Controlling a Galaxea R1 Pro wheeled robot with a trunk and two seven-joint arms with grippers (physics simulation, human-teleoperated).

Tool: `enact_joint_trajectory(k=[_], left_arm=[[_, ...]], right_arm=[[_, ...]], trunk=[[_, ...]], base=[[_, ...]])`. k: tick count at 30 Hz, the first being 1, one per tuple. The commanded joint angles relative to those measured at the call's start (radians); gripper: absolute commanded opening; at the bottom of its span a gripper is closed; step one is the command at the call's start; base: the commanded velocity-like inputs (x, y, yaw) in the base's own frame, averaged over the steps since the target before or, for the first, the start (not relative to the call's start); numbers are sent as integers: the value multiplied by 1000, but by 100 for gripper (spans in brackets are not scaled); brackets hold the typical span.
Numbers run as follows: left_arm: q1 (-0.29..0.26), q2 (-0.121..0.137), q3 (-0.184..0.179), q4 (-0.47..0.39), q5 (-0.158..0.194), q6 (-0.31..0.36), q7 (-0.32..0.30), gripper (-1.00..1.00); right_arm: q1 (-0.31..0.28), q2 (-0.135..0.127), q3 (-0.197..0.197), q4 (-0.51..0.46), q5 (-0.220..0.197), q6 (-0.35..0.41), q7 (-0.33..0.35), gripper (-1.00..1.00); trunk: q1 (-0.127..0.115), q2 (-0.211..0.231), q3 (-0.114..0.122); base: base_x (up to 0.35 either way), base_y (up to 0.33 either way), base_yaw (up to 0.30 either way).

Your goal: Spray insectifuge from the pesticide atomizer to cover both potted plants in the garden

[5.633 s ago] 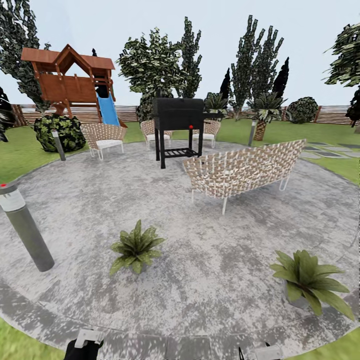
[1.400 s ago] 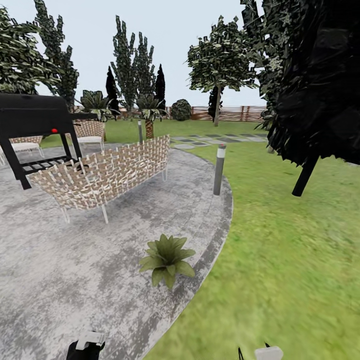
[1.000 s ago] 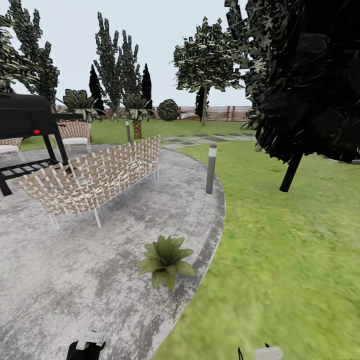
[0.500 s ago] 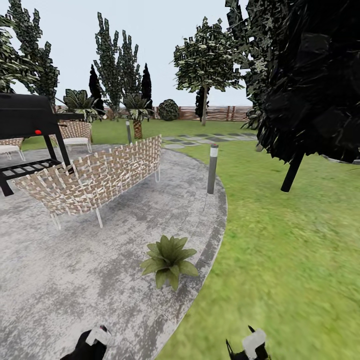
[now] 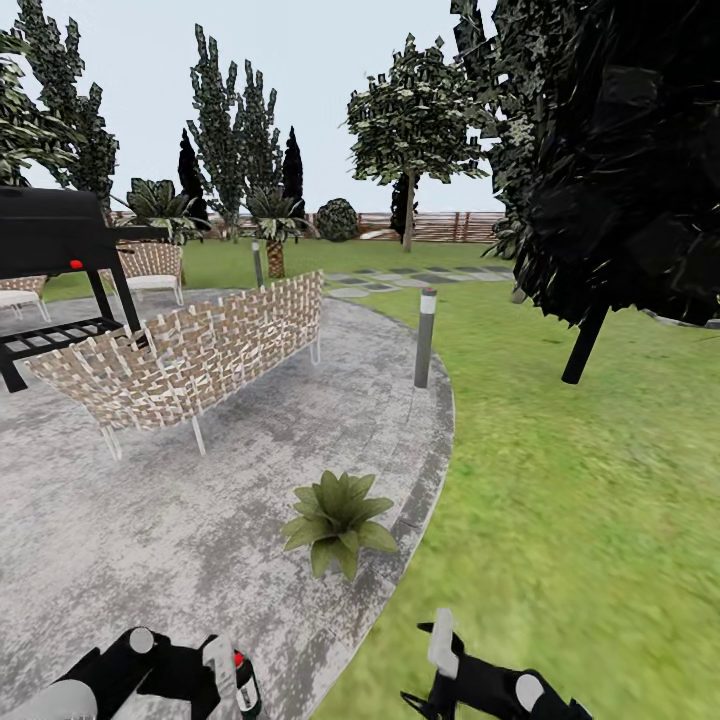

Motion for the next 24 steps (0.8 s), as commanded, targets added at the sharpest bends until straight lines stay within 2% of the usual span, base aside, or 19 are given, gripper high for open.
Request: enact_joint_trajectory(k=[1, 2, 4, 5, 8, 10, 13, 15, 19, 24], left_arm=[[-2, -2, -6, -2, -9, 8, -4, -100], [-3, -7, -7, -6, -21, 16, -10, -100], [-4, -11, -7, -29, -31, 25, -36, -100], [-4, -12, -7, -56, -34, 46, -71, -100], [-4, -13, -10, -114, -41, 128, -117, -100], [-3, -16, -9, -142, -67, 156, -127, -100], [-3, -53, -8, -155, -136, 172, -131, -100], [-2, -78, -7, -157, -166, 176, -131, -100], [-3, -114, -7, -158, -180, 178, -131, -100], [-3, -154, -7, -159, -182, 181, -127, -100]], right_arm=[[0, 6, 0, -22, 21, 3, 45, 100], [0, 13, 1, -49, 37, 18, 96, -100], [0, 20, 1, -78, 51, 31, 134, -100], [0, 22, 1, -88, 55, 34, 146, -100], [-1, 39, 1, -94, 59, 37, 152, -100], [-5, 52, 1, -96, 60, 38, 155, -100], [-20, 69, 1, -96, 59, 38, 156, -100], [-26, 78, 1, -96, 58, 38, 156, -100], [-34, 100, 1, -95, 57, 39, 157, -100], [-44, 107, 1, -95, 56, 40, 157, -100]], trunk=[[0, 0, -1], [0, 0, -1], [0, 0, -1], [0, 0, -1], [0, 0, -1], [0, 0, -1], [0, 0, -1], [0, 0, -1], [0, 0, -1], [0, 0, -1]], base=[[0, 0, 0], [0, 0, 0], [0, 0, 0], [0, 0, 0], [0, 0, 0], [0, 0, 0], [0, 0, 0], [0, 0, 0], [0, 0, 0], [0, 0, 0]])
